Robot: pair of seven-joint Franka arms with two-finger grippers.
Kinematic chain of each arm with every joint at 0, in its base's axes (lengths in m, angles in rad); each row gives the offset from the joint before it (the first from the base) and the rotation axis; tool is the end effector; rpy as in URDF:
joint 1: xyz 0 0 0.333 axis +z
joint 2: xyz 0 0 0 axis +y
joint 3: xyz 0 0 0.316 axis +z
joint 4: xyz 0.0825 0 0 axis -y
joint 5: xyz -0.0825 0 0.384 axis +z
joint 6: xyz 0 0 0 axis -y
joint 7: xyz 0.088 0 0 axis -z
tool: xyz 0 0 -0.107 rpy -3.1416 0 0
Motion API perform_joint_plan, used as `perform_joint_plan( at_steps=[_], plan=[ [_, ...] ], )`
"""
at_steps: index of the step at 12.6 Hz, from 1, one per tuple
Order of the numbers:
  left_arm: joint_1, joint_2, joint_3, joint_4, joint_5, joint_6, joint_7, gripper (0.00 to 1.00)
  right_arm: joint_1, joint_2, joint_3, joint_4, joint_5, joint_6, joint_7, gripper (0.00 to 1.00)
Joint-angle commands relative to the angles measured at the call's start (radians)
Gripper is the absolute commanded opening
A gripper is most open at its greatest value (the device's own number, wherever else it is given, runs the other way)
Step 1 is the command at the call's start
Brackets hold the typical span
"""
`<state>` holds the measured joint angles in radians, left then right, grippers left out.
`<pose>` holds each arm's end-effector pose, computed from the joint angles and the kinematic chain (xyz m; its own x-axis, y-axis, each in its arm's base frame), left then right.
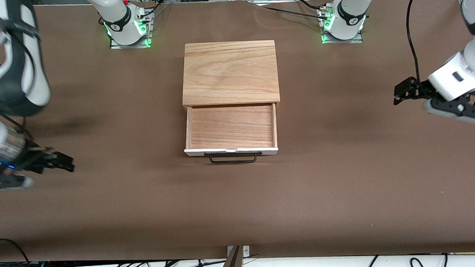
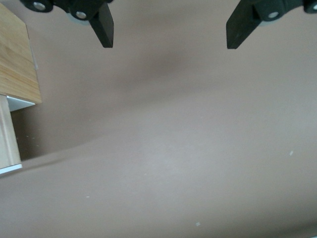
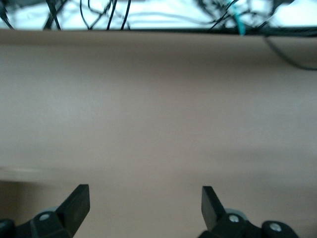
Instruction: Pull top drawer with both arms simultaneously
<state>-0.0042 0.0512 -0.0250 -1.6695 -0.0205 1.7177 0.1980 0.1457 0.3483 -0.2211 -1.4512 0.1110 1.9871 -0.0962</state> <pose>0.5780 -0.0185 0.5614 0.9750 -0.2223 0.0013 -0.2222 -0.9748 0.0217 0.6832 -0.0224 0.5112 0.9804 0.0046 0.1969 0.0076 -0.9999 -0.0145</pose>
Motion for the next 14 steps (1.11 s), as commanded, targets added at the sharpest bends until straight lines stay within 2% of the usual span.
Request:
perform_joint_plan(
  at_steps=[1, 3, 5, 7, 9, 11, 14],
  plan=[
    [0.012, -0.105, -0.019, -0.127, -0.001, 0.054, -0.037, 1.00, -0.052, -0.170, 0.029, -0.116, -0.021, -0.030, -0.004, 1.00],
    [-0.022, -0.103, -0.007, -0.115, 0.004, 0.042, -0.042, 1.00, -0.063, -0.206, 0.028, -0.110, -0.039, -0.133, -0.003, 1.00],
    [-0.085, -0.103, 0.046, -0.113, 0.013, 0.016, -0.095, 1.00, -0.063, -0.242, 0.034, -0.123, -0.053, -0.285, 0.001, 1.00],
    [-0.076, -0.100, 0.048, -0.113, 0.013, 0.005, -0.089, 1.00, -0.063, -0.249, 0.042, -0.164, -0.098, -0.288, 0.001, 1.00],
    [-0.074, -0.094, 0.048, -0.110, 0.013, 0.005, -0.088, 1.00, -0.063, -0.253, 0.087, -0.163, -0.172, -0.281, 0.024, 1.00],
    [-0.072, -0.082, 0.050, -0.092, 0.013, -0.006, -0.088, 1.00, -0.057, -0.238, 0.092, -0.131, -0.166, -0.287, 0.113, 1.00],
    [-0.074, -0.080, 0.048, -0.084, 0.013, -0.010, -0.089, 1.00, -0.067, -0.210, 0.086, -0.084, -0.128, -0.312, 0.110, 1.00]
  ],
)
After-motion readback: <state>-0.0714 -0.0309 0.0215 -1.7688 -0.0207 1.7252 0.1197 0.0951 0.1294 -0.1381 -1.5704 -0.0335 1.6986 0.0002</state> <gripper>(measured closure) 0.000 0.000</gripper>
